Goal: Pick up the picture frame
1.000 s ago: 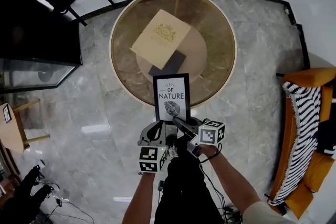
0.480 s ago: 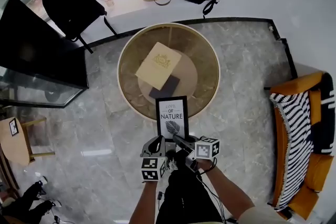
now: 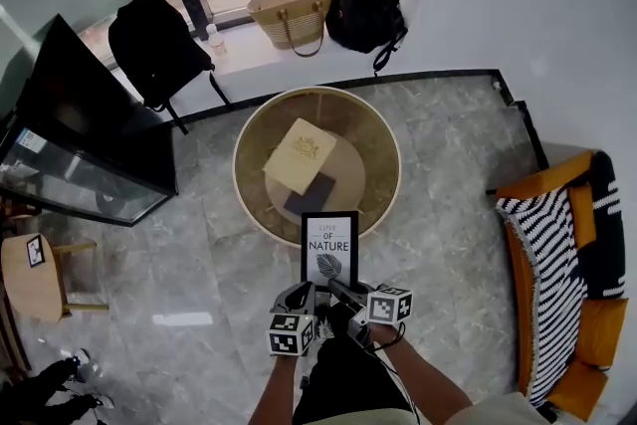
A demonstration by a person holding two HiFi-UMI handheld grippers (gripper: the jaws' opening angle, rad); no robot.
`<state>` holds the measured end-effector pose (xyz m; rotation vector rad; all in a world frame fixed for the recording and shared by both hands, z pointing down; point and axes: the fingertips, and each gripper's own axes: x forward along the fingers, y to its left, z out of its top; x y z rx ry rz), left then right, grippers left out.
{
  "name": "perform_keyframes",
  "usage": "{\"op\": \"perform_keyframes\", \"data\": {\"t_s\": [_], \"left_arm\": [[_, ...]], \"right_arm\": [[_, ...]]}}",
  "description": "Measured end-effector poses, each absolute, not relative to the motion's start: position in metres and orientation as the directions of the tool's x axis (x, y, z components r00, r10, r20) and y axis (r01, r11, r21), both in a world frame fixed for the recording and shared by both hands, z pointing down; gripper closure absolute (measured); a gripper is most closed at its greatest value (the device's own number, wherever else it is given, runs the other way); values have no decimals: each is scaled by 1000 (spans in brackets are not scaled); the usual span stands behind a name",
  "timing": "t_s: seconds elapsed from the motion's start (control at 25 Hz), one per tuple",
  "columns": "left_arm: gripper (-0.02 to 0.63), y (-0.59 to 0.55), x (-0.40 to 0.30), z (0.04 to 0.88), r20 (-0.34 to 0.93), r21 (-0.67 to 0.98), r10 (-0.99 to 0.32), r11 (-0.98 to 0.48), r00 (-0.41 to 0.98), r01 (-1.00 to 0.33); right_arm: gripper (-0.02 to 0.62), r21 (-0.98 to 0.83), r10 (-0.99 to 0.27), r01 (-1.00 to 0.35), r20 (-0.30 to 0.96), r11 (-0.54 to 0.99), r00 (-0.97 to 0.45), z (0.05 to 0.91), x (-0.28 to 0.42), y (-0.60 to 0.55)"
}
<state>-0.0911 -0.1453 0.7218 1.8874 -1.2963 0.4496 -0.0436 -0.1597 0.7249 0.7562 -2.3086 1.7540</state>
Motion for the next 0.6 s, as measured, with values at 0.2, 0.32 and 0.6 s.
{"op": "perform_keyframes", "data": {"t_s": [0.2, 0.32, 0.6], "left_arm": [[584, -131, -87, 695, 658, 403, -624, -181, 421, -897], [584, -122, -84, 680, 657, 422, -610, -190, 444, -886], [584, -106, -86, 639, 630, 425, -639, -192, 441, -885]], "right_arm": [[526, -849, -349, -496, 417, 180, -839, 697, -29, -148], [526, -840, -379, -515, 426, 173, -822, 678, -23, -140], [526, -810, -400, -540, 428, 228, -811, 631, -26, -120]]}}
